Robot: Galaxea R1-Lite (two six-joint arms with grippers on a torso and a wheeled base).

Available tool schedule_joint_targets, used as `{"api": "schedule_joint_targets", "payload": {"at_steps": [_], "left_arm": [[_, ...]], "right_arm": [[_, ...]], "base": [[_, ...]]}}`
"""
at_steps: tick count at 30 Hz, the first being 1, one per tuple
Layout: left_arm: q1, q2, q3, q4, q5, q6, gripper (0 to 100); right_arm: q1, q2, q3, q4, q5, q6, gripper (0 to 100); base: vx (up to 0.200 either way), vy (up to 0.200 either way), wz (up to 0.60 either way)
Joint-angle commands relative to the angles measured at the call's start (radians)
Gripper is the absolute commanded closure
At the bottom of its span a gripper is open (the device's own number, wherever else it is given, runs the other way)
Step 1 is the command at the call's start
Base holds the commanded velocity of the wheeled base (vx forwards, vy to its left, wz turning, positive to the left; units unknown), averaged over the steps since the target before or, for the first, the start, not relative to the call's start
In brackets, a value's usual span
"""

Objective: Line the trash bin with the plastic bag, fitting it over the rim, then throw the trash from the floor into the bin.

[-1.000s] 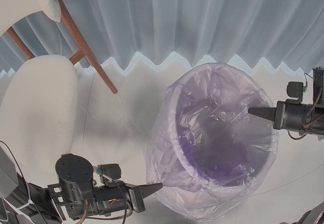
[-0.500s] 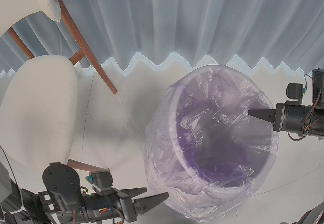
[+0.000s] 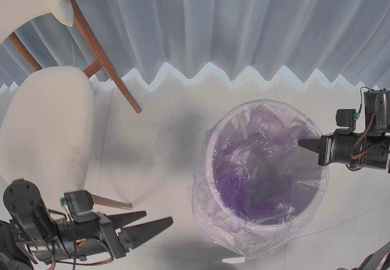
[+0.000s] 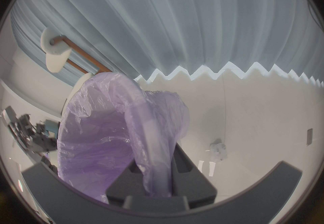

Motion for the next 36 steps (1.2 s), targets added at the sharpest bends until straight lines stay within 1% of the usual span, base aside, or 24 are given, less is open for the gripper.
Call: {"api": "schedule_joint_targets", "payload": {"at_steps": [1, 2, 3, 5, 7, 9, 11, 12, 17, 19, 23, 25, 28, 33, 34, 36], "left_arm": [[0.052, 0.011, -0.302, 0.237, 0.002, 0.001, 0], [0.052, 0.018, -0.317, 0.255, 0.002, 0.003, 0], [0.047, 0.046, -0.400, 0.350, 0.002, 0.012, 0], [0.044, 0.089, -0.484, 0.453, 0.003, 0.049, 0], [0.046, 0.149, -0.539, 0.518, 0.008, 0.107, 0], [0.052, 0.196, -0.575, 0.545, 0.011, 0.164, 0], [0.052, 0.205, -0.581, 0.548, 0.012, 0.176, 0], [0.044, 0.261, -0.605, 0.551, 0.031, 0.221, 0], [0.000, 0.360, -0.650, 0.555, 0.046, 0.261, 0], [-0.008, 0.396, -0.655, 0.568, 0.057, 0.291, 0], [-0.014, 0.471, -0.664, 0.590, 0.127, 0.400, 0], [-0.014, 0.508, -0.691, 0.590, 0.146, 0.417, 0], [-0.015, 0.560, -0.740, 0.588, 0.167, 0.417, 0], [-0.026, 0.600, -0.806, 0.593, 0.172, 0.416, 0], [-0.032, 0.613, -0.820, 0.594, 0.174, 0.416, 0], [-0.041, 0.633, -0.831, 0.594, 0.192, 0.416, 0]], "right_arm": [[0.023, 0.045, 0.028, -0.002, -0.106, -0.071, 100], [0.023, 0.045, 0.028, -0.002, -0.110, -0.072, 100], [0.029, 0.046, 0.030, -0.001, -0.131, -0.091, 100], [0.041, 0.049, 0.028, -0.001, -0.177, -0.106, 100], [0.047, 0.052, 0.028, 0.001, -0.214, -0.117, 100], [0.062, 0.054, 0.031, 0.002, -0.237, -0.127, 100], [0.064, 0.054, 0.031, 0.002, -0.243, -0.127, 100], [0.084, 0.057, 0.033, 0.002, -0.281, -0.127, 100], [0.115, 0.074, 0.047, 0.001, -0.338, -0.129, 100], [0.131, 0.081, 0.044, -0.001, -0.349, -0.127, 100], [0.141, 0.083, 0.041, 0.001, -0.355, -0.129, 100], [0.154, 0.081, 0.044, 0.001, -0.355, -0.129, 100], [0.165, 0.080, 0.048, 0.001, -0.355, -0.129, 100], [0.179, 0.081, 0.056, 0.001, -0.363, -0.129, 100], [0.179, 0.081, 0.057, 0.001, -0.373, -0.131, 100], [0.182, 0.080, 0.059, -0.001, -0.373, -0.137, 100]], "base": [[0.000, 0.000, 0.00], [0.000, 0.000, 0.00], [0.000, 0.000, 0.00], [0.000, 0.000, 0.00], [0.000, 0.000, 0.00], [0.000, 0.000, 0.00], [0.000, 0.000, 0.00], [0.000, 0.000, 0.00], [0.000, 0.000, 0.00], [0.000, 0.000, 0.00], [0.000, 0.000, 0.00], [0.000, 0.000, 0.00], [0.000, 0.000, 0.00], [0.000, 0.000, 0.00], [0.000, 0.000, 0.00], [0.000, 0.000, 0.00]]}}
